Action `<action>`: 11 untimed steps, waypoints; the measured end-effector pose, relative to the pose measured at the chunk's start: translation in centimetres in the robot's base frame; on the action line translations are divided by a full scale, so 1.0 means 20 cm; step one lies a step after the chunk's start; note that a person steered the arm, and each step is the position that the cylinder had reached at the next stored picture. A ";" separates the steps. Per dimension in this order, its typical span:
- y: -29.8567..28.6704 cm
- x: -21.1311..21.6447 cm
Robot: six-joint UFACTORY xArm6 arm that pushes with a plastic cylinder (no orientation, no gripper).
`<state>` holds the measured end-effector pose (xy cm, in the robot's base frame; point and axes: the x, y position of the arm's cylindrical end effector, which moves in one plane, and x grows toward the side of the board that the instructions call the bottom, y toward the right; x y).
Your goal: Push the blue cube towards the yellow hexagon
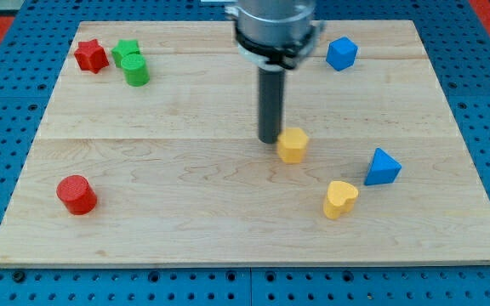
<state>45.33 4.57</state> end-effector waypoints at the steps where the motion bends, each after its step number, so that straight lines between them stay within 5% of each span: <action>1: 0.19 0.11; 6: 0.19 -1.05; 9: 0.62 -0.70; 10: 0.76 -0.88; 11: 0.96 -0.79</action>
<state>29.56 23.67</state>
